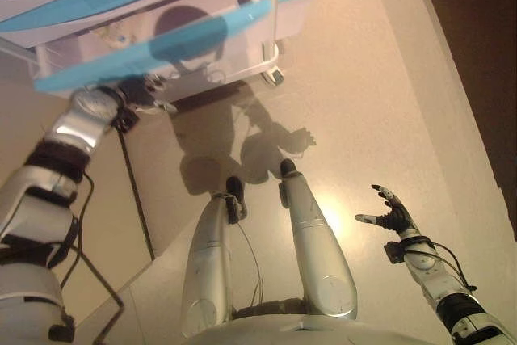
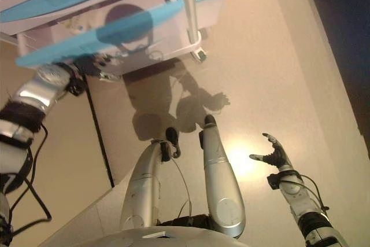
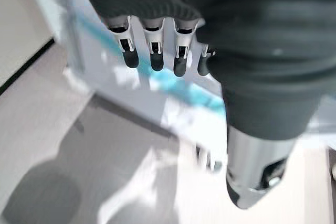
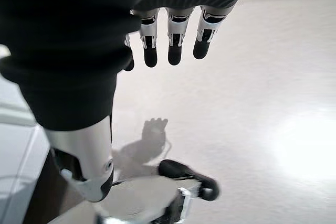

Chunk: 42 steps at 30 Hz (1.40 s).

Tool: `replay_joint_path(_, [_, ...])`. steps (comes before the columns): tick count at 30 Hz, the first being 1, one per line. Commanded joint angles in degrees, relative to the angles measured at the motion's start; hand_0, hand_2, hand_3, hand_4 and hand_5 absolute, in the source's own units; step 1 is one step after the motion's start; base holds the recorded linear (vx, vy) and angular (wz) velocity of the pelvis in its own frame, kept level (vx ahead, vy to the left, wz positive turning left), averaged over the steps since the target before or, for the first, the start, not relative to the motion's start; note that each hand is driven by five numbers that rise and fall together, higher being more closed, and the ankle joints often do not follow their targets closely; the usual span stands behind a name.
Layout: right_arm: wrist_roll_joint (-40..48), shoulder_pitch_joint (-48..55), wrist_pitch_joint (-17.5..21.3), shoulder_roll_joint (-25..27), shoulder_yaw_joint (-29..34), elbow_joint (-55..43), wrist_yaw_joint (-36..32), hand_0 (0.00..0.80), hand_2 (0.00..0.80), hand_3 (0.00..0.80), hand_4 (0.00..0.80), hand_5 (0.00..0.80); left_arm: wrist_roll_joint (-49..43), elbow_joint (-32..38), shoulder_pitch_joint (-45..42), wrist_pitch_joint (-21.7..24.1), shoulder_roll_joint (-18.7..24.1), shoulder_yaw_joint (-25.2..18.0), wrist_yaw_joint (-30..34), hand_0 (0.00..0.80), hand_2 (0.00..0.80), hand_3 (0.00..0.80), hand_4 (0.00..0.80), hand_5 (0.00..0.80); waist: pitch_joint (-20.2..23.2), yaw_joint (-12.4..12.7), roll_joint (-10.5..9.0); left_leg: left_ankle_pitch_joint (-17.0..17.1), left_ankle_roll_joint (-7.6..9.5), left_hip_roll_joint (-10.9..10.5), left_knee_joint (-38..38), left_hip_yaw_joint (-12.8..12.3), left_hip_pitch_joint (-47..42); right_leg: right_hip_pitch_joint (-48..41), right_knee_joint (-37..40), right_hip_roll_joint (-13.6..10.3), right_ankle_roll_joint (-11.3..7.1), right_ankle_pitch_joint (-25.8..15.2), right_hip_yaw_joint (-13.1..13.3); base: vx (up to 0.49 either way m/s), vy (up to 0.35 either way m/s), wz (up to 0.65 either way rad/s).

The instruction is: Open the drawer and pick up the medicine

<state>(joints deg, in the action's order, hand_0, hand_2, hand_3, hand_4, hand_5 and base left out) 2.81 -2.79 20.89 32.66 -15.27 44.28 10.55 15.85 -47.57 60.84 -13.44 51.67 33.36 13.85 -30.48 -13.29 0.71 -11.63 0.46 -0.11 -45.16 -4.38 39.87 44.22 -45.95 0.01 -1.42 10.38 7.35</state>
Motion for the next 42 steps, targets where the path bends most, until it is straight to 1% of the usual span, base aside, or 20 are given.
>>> replay_joint_path(1, [1.02,1.67,2.55,1.10,-3.04,-0.02,0.38,0.000,0.000,0.000,0.000,0.000,1.07,-7.05,8.01,4.01,4.66,-1.96,-9.32,0.000,0.000,0.000,0.000,0.000,3.93,-1.83,-0.09,-2.47,5.35,-2.10,4.32,-2.22,-3.04,-2.58,5.44,1.77,2.35,-2.83,-0.56,-0.041,-0.016,-0.10])
replay_joint_path(2, [1.08,1.56,2.48,0.94,-3.33,-0.10,0.58,0.000,0.000,0.000,0.000,0.000,1.19,-8.10,8.52,4.63,4.64,-2.33,-10.41,0.000,0.000,0.000,0.000,0.000,3.92,-1.89,-0.19,-2.44,5.32,-2.17,4.47,-2.15,-3.06,-2.54,5.63,1.93,2.30,-2.92,-0.46,-0.029,-0.023,-0.13])
replay_joint_path(4, [1.71,1.17,2.40,0.40,-4.29,-0.21,1.15,0.000,0.000,0.000,0.000,0.000,2.51,-12.15,10.58,6.58,4.49,-3.82,-15.37,0.000,0.000,0.000,0.000,0.000,3.88,-2.09,-0.54,-2.42,5.22,-2.27,4.83,-1.97,-2.84,-2.19,6.32,2.41,2.23,-3.17,-0.23,-0.040,-0.021,-0.15])
replay_joint_path(8, [1.90,0.13,2.35,-0.45,-5.88,-0.06,2.12,0.000,0.000,0.000,0.000,0.000,2.72,-17.11,12.88,8.47,3.89,-4.81,-19.38,0.000,0.000,0.000,0.000,0.000,3.91,-2.31,-0.90,-1.83,5.08,-2.27,6.47,-1.75,-3.18,-2.29,8.20,2.86,2.31,-3.71,-0.05,-0.051,-0.018,-0.03])
replay_joint_path(12, [2.19,-0.86,2.41,-1.30,-6.91,-0.61,2.71,0.000,0.000,0.000,0.000,0.000,3.88,-18.06,11.96,9.08,2.39,-5.86,-20.30,0.000,0.000,0.000,0.000,0.000,3.98,-2.32,-1.06,-1.26,4.84,-2.23,8.16,-1.57,-3.97,-2.80,9.64,3.32,2.34,-4.02,0.20,-0.068,-0.013,-0.08])
replay_joint_path(14, [2.87,-1.41,2.76,-2.00,-7.03,-1.01,2.12,0.000,0.000,0.000,0.000,0.000,5.75,-16.81,9.53,10.04,1.37,-7.04,-19.13,0.000,0.000,0.000,0.000,0.000,4.11,-1.95,-1.01,-0.86,4.70,-2.18,9.56,-1.69,-5.05,-3.74,10.51,3.43,2.41,-3.95,0.09,-0.129,-0.048,-0.01])
replay_joint_path(15, [3.06,-1.54,2.89,-2.43,-6.97,-1.16,1.74,0.000,0.000,0.000,0.000,0.000,6.99,-15.71,7.92,10.88,1.07,-7.88,-18.52,0.000,0.000,0.000,0.000,0.000,4.26,-1.77,-1.21,1.17,4.75,-2.07,10.71,-2.31,-5.00,-3.85,11.77,3.28,2.59,-5.74,0.02,-0.156,-0.075,-0.01])
replay_joint_path(17, [3.64,-1.62,3.21,-3.20,-6.88,-1.23,0.59,0.000,0.000,0.000,0.000,0.000,10.07,-12.96,4.61,13.02,0.37,-9.80,-17.17,0.000,0.000,0.000,0.000,0.000,4.75,-1.18,-0.97,1.56,4.44,-2.08,12.22,-2.31,-6.48,-5.33,12.67,3.26,2.60,-5.57,-0.15,-0.099,-0.070,-0.03])
replay_joint_path(19, [5.89,-1.64,3.18,-4.26,-6.08,-0.69,-2.37,0.000,0.000,0.000,0.000,0.000,13.38,-7.53,-1.57,15.45,-0.56,-12.62,-15.05,0.000,0.000,0.000,0.000,0.000,5.45,0.04,-0.55,2.05,3.93,-2.07,14.16,-2.30,-8.95,-7.90,14.17,2.69,2.54,-5.46,-0.83,-0.034,-0.070,0.02])
replay_joint_path(22, [8.82,-1.53,3.32,-5.61,-4.89,1.09,-7.06,0.000,0.000,0.000,0.000,0.000,19.20,-2.11,-11.00,17.76,-2.24,-17.55,-11.84,0.000,0.000,0.000,0.000,0.000,6.52,1.91,-0.10,2.70,3.23,-2.09,16.60,-2.06,-12.27,-11.53,16.71,1.39,2.40,-5.47,-2.25,-0.005,-0.056,0.02])
replay_joint_path(23, [10.31,-1.34,3.46,-6.27,-4.20,2.27,-9.45,0.000,0.000,0.000,0.000,0.000,22.22,0.07,-15.35,19.05,-3.40,-19.69,-10.92,0.000,0.000,0.000,0.000,0.000,7.02,2.79,0.03,3.07,2.95,-2.18,17.69,-1.79,-13.64,-13.12,17.89,0.79,2.38,-5.57,-2.87,0.011,-0.062,0.02])
replay_joint_path(26, [13.62,-0.60,2.73,-8.15,-2.28,5.53,-14.93,0.000,0.000,0.000,0.000,0.000,25.80,3.88,-27.31,23.31,-8.08,-25.95,-7.96,0.000,0.000,0.000,0.000,0.000,8.95,5.50,0.13,4.23,2.31,-2.73,21.25,-0.59,-17.80,-18.35,21.64,-1.09,2.16,-5.87,-4.92,0.035,-0.072,-0.01])
replay_joint_path(29, [15.84,0.58,0.51,-9.85,-0.73,8.43,-19.75,0.000,0.000,0.000,0.000,0.000,27.69,3.68,-37.01,26.77,-14.02,-30.22,-5.60,0.000,0.000,0.000,0.000,0.000,11.73,7.63,-0.07,5.66,1.76,-3.19,25.85,0.71,-22.70,-24.18,26.00,-2.51,1.67,-6.33,-6.79,0.085,-0.058,0.19])
replay_joint_path(32, [16.27,1.44,-1.59,-11.32,0.60,11.78,-24.09,0.000,0.000,0.000,0.000,0.000,28.30,1.98,-44.72,28.89,-20.54,-31.76,-3.61,0.000,0.000,0.000,0.000,0.000,14.77,9.34,-0.24,7.27,1.18,-3.34,30.26,1.98,-26.69,-29.31,30.60,-2.87,1.38,-7.20,-8.13,0.085,-0.035,0.30])
replay_joint_path(34, [15.08,2.00,-2.49,-11.86,1.47,13.30,-26.65,0.000,0.000,0.000,0.000,0.000,26.98,0.14,-48.66,28.64,-23.87,-32.59,-1.53,0.000,0.000,0.000,0.000,0.000,16.50,10.21,-0.27,8.09,0.86,-3.15,32.83,2.84,-29.21,-32.51,33.07,-2.87,1.31,-7.50,-8.82,0.088,-0.016,0.28])
replay_joint_path(35, [14.05,2.35,-2.65,-12.17,1.73,14.16,-27.16,0.000,0.000,0.000,0.000,0.000,25.32,-1.29,-50.97,28.54,-26.00,-32.53,-1.16,0.000,0.000,0.000,0.000,0.000,17.60,10.71,-0.27,8.50,0.66,-3.10,34.17,3.30,-30.54,-34.27,34.41,-2.78,1.30,-7.68,-9.08,0.076,-0.010,0.23])
replay_joint_path(37, [12.64,2.98,-3.08,-12.58,2.25,14.86,-27.34,0.000,0.000,0.000,0.000,0.000,22.84,-3.53,-53.92,28.79,-28.41,-31.65,0.14,0.000,0.000,0.000,0.000,0.000,19.27,11.47,-0.36,9.08,0.38,-3.05,36.24,3.96,-32.62,-36.86,36.39,-2.75,1.13,-8.00,-9.75,0.064,0.000,0.32])
replay_joint_path(39, [11.40,3.41,-3.20,-12.92,3.01,15.63,-27.41,0.000,0.000,0.000,0.000,0.000,20.38,-5.98,-56.44,28.47,-31.10,-31.00,-1.90,0.000,0.000,0.000,0.000,0.000,20.81,12.10,-0.39,9.68,0.13,-2.95,38.17,4.46,-34.44,-38.84,37.88,-2.63,0.93,-8.39,-10.38,0.054,0.005,0.30])
replay_joint_path(40, [10.66,3.63,-3.04,-13.38,3.52,16.36,-27.16,0.000,0.000,0.000,0.000,0.000,16.93,-8.34,-57.50,28.60,-32.29,-30.61,-3.33,0.000,0.000,0.000,0.000,0.000,21.87,12.58,-0.57,10.01,0.11,-2.88,39.52,4.70,-35.68,-40.17,39.03,-2.69,0.78,-8.69,-11.05,0.012,0.001,0.31])
replay_joint_path(42, [9.94,3.61,-2.14,-14.02,3.70,17.63,-26.63,0.000,0.000,0.000,0.000,0.000,10.72,-12.92,-58.55,28.29,-32.77,-29.86,-5.05,0.000,0.000,0.000,0.000,0.000,22.91,12.94,-0.89,10.67,-0.15,-2.67,41.43,4.70,-37.07,-41.56,40.40,-2.75,0.45,-9.15,-11.79,-0.020,-0.009,0.32])
